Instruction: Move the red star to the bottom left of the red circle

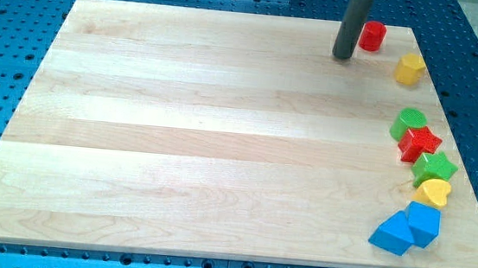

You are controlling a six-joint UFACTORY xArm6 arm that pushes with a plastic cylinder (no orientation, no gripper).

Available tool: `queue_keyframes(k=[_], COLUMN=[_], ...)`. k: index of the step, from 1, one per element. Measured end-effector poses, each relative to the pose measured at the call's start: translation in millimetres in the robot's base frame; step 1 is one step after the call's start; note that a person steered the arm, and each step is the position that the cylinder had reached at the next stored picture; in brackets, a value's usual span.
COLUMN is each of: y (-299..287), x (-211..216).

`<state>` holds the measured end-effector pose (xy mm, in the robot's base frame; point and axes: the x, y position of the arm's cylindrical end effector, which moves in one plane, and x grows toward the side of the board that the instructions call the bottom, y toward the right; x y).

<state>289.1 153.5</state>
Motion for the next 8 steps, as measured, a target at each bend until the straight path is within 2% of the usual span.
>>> queue_keyframes(k=[1, 2, 3, 4, 5, 6, 7, 8], y=[5, 96, 137, 133, 79, 37, 0, -42], x=[64, 69, 120, 151, 179, 187, 235, 231])
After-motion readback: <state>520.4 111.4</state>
